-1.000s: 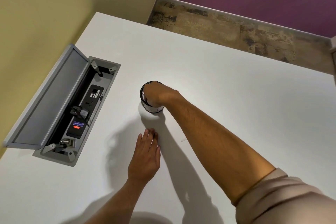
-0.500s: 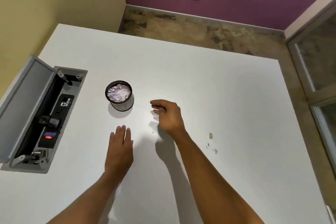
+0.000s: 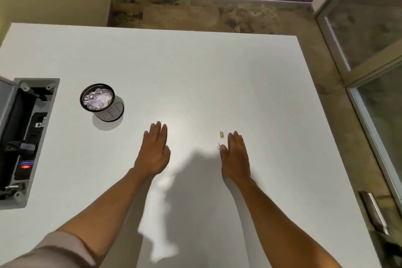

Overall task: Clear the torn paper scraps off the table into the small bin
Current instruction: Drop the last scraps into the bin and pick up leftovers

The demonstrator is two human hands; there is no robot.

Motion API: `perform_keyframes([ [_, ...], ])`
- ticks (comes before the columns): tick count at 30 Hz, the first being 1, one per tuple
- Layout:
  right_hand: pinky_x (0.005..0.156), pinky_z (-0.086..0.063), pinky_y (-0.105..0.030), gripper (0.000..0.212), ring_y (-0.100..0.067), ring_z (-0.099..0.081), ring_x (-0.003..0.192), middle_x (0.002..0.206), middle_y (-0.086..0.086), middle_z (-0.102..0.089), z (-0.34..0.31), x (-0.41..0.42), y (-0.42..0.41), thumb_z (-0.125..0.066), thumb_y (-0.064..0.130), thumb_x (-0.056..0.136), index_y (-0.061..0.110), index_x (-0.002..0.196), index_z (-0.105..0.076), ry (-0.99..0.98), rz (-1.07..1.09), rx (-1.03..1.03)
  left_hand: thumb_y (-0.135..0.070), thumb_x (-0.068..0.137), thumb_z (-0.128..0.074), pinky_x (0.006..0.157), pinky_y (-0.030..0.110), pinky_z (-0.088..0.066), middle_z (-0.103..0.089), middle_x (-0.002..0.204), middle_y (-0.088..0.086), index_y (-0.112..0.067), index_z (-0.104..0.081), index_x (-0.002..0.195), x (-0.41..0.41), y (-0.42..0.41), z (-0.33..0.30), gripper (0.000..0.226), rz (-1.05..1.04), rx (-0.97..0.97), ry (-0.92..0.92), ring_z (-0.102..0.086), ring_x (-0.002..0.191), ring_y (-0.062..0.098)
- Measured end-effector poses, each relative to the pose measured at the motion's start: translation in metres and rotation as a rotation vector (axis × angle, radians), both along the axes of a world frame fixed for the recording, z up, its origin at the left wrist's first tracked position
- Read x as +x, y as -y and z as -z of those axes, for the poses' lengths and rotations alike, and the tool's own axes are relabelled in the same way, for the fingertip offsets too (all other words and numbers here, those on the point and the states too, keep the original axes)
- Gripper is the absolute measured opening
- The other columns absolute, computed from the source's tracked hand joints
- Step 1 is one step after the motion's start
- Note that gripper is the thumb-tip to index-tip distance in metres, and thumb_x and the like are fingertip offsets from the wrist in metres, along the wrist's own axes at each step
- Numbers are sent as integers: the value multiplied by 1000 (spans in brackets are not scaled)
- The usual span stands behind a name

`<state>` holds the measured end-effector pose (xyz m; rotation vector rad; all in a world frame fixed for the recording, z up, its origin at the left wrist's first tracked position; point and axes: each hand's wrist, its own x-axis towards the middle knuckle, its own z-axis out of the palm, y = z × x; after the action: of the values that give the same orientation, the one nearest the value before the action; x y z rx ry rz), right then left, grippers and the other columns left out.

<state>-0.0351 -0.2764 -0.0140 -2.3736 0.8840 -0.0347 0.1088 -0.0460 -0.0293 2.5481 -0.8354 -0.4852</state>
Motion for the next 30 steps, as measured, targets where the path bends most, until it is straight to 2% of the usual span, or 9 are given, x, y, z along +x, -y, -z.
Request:
perform_keyframes([
  [4,121,-3,-39,61,-19,-4,149,162,-3,-10,7,-3,3,-32,40,102,16,154,-14,-162,-192,-37,-47,94,-11,120,47,3,-4,162,19,0,-16,153,-19,16,6,76,-15,42,-32,3,150,36],
  [7,120,1,-44,62,-21,2,150,162,-3,-5,12,-7,-8,-25,44,102,18,154,-6,-215,-294,-146,-43,97,-10,119,45,6,-5,161,20,2,-16,152,-46,25,6,72,16,40,-47,3,150,35],
  [13,120,7,-37,55,-10,7,149,161,8,3,10,-34,-29,-15,40,104,23,155,-5,-91,-550,-83,-14,101,-39,121,48,-2,-6,159,14,0,-22,151,-82,35,5,55,161,17,-16,-8,149,37],
  [16,122,-7,-31,52,-2,-2,148,161,11,-10,9,-55,-30,-22,38,104,23,153,-19,33,-427,87,-11,99,-45,123,35,6,1,160,5,-5,-15,154,-82,22,1,63,225,-64,-87,0,151,27],
  [18,121,-15,-30,55,0,-7,147,159,12,-16,9,-63,-23,-21,44,101,23,152,-23,50,-221,70,-23,98,-51,123,37,1,-4,162,7,-6,-17,154,-74,15,-2,68,213,-74,-82,0,151,25],
  [20,122,-8,-28,64,0,3,147,160,9,-8,7,-65,-17,-12,53,98,21,153,-12,-56,-145,9,-38,96,-53,122,40,0,-4,162,9,-5,-13,155,-64,12,-2,78,178,3,-76,5,151,24],
  [24,119,9,-41,76,-16,15,148,161,-6,8,11,-63,-20,5,61,94,13,152,9,-298,-280,-188,-56,94,-39,120,43,6,0,161,16,1,-10,153,-64,16,-3,87,193,153,-46,10,148,29],
  [27,117,2,-52,76,-22,8,149,161,-9,4,13,-55,-34,-3,60,97,9,153,2,-381,-357,-239,-47,97,-28,121,44,6,-7,159,22,3,-18,151,-80,22,1,74,235,197,-22,-2,148,37],
  [30,117,6,-53,74,-20,15,148,161,-6,12,14,-45,-44,-4,60,98,10,153,5,-389,-427,-250,-30,102,-35,120,42,14,4,159,19,2,-11,152,-94,36,-1,64,197,153,11,5,148,37],
])
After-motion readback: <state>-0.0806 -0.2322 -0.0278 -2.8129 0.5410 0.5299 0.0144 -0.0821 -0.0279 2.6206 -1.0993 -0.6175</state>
